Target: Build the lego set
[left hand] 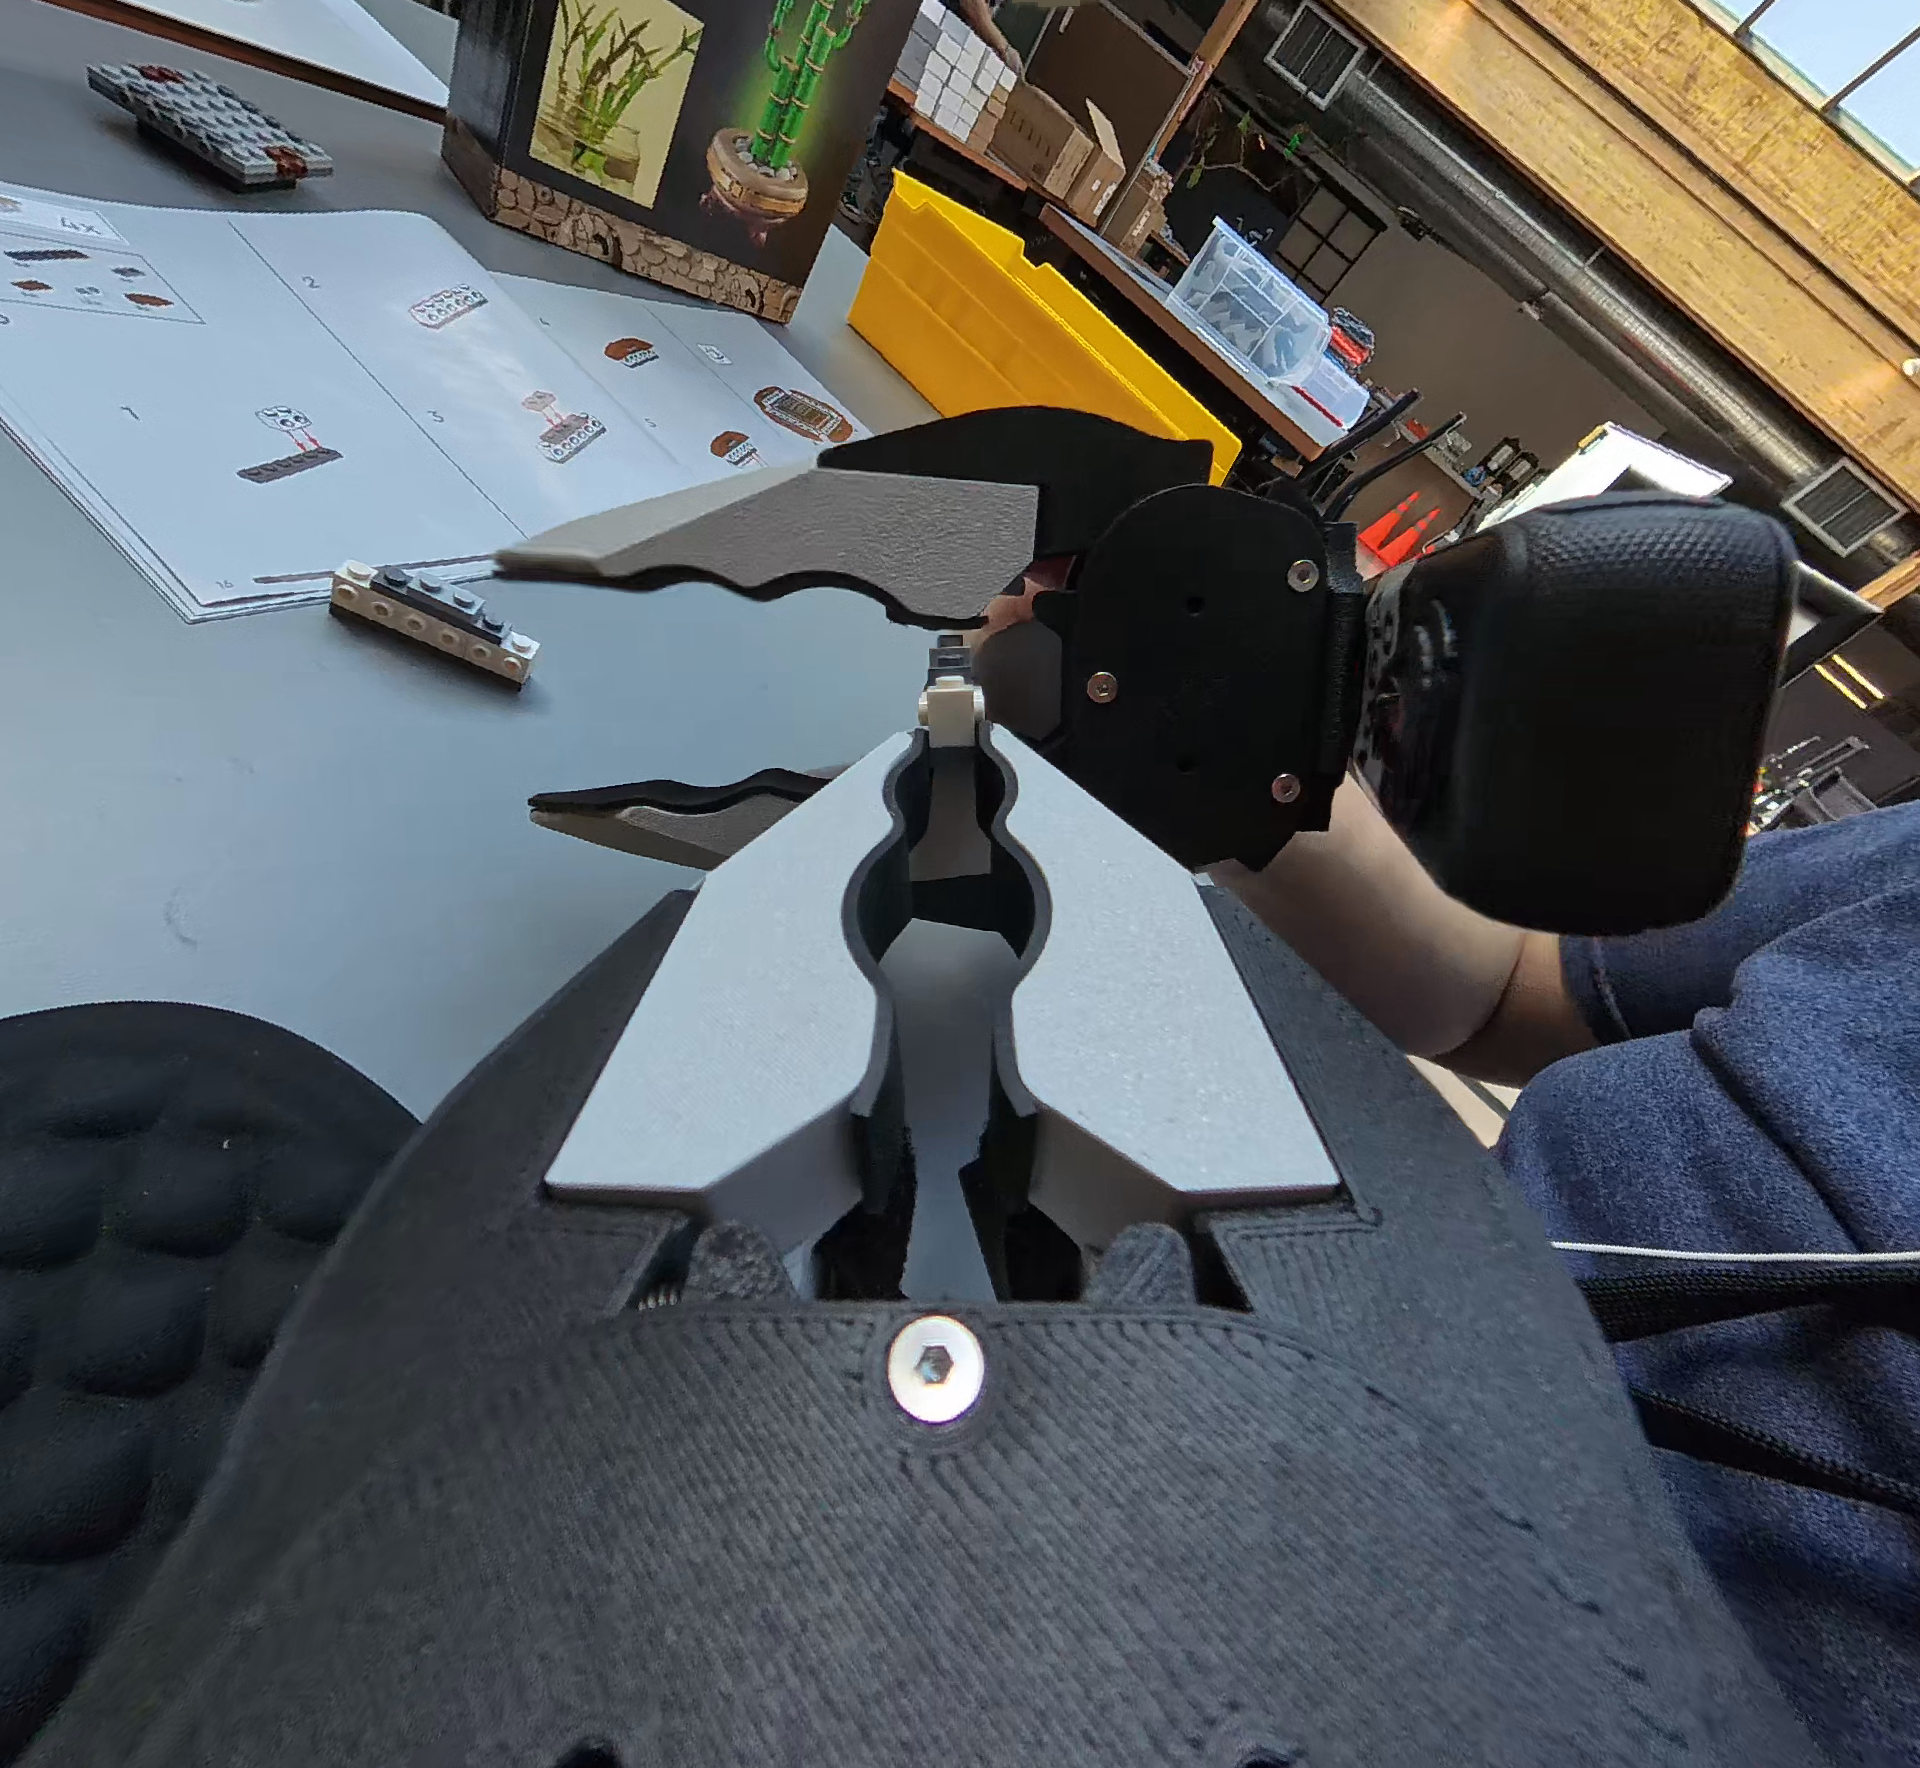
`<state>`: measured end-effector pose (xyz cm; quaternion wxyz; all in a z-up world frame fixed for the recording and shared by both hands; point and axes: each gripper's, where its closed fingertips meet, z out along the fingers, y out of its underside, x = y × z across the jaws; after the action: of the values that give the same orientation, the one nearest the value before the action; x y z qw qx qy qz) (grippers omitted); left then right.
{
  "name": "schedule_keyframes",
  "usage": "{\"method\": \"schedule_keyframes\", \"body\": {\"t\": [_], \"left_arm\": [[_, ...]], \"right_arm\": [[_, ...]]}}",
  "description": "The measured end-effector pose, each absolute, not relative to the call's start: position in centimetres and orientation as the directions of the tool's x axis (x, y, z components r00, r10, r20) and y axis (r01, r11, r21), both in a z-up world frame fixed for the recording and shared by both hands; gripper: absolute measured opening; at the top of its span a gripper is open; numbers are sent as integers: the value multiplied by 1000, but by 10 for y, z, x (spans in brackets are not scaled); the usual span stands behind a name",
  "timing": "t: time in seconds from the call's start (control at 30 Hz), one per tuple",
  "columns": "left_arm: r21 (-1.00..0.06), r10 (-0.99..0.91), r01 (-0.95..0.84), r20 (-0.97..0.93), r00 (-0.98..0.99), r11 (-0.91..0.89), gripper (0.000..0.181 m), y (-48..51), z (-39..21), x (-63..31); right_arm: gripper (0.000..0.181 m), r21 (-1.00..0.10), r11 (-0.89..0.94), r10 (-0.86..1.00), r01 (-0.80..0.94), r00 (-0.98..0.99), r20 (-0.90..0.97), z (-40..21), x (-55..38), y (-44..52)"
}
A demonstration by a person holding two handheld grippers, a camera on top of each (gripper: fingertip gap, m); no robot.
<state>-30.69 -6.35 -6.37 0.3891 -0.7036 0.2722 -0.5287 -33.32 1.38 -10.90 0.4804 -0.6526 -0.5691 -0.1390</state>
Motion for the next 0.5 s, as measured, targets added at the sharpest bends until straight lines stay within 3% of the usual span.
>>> {"method": "schedule_keyframes", "body": {"t": [0.03, 0.07, 0.1, 0.3, 0.4, 0.5], "left_arm": [[-826, -786, 40, 549, 283, -563, 6, -62, -62, -308], [-813, -773, 59, 571, 275, -580, 6, -59, -61, -311], [-794, -756, 83, 601, 259, -603, 5, -56, -60, -314], [-543, -558, 227, 830, 0, -808, 5, -47, -46, -331], [-502, -522, 208, 851, -53, -839, 5, -49, -45, -331], [-473, -496, 184, 861, -113, -862, 5, -56, -39, -326]], "right_arm": [[67, -488, 102, 607, 867, 335, 721, -106, -333, 14], [81, -506, 96, 628, 857, 342, 699, -105, -334, 12], [80, -539, 104, 649, 836, 354, 673, -103, -336, 9], [46, -819, 267, 765, 507, 405, 501, -52, -334, -26], [45, -875, 290, 829, 386, 356, 432, -35, -333, -43], [29, -872, 313, 857, 377, 284, 430, -35, -331, -51]]}}
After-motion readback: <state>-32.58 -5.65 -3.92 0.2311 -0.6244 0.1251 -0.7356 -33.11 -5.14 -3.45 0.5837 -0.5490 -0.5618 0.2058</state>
